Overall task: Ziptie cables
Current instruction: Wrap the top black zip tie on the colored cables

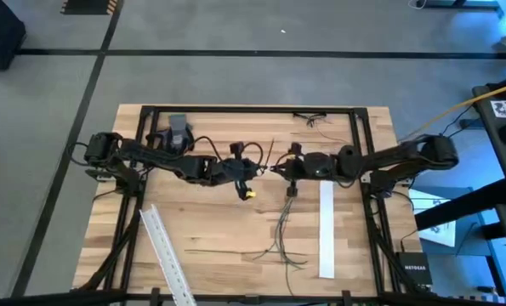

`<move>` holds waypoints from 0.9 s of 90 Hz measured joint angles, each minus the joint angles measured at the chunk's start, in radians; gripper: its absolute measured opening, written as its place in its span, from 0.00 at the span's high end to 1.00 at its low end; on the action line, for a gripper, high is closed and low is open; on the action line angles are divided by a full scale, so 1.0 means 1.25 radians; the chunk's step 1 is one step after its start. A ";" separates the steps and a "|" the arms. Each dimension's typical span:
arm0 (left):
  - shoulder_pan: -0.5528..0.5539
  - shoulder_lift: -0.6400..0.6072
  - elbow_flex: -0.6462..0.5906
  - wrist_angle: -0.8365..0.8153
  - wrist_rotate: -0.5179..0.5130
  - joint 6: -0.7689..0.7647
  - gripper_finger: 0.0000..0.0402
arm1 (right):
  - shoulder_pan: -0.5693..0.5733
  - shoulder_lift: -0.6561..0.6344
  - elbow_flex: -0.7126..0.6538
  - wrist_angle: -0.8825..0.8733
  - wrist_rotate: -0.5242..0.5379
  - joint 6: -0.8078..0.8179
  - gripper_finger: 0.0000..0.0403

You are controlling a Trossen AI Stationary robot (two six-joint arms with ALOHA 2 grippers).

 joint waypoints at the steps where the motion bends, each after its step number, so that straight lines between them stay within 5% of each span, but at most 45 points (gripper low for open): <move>1: 0.000 0.000 0.000 0.001 0.000 0.000 1.00 | 0.002 -0.001 0.000 0.005 -0.002 -0.001 0.97; 42: 0.002 0.023 0.000 0.085 0.075 0.002 1.00 | 0.026 0.023 0.020 0.099 -0.072 -0.083 0.97; 81: 0.017 0.057 -0.001 0.144 0.086 0.006 1.00 | 0.025 0.073 0.089 -0.020 -0.106 -0.112 0.97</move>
